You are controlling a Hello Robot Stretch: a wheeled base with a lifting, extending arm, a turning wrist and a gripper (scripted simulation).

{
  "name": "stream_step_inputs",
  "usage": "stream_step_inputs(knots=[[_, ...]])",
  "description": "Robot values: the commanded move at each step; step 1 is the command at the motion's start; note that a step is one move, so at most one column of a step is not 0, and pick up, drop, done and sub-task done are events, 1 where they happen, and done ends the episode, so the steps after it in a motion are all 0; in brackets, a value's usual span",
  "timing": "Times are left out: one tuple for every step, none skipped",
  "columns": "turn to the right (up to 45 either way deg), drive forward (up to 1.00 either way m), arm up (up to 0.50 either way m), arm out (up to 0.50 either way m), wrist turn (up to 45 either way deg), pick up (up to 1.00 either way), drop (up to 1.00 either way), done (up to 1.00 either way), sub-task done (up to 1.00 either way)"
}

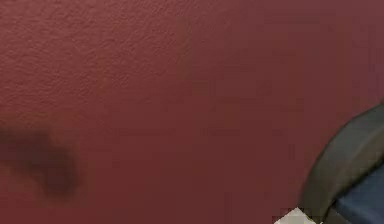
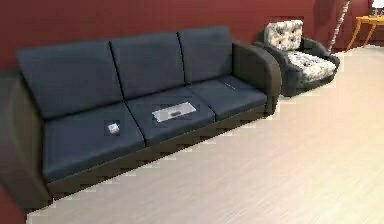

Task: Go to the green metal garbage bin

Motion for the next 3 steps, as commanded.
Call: stream_step_inputs(knots=[[45.0,0.0,0.0,0.0,0.0,0.0,0.0,0.0,0.0],[18.0,0.0,0.0,0.0,0.0,0.0,0.0,0.0,0.0],[3.0,0.0,0.0,0.0,0.0,0.0,0.0,0.0,0.0]])
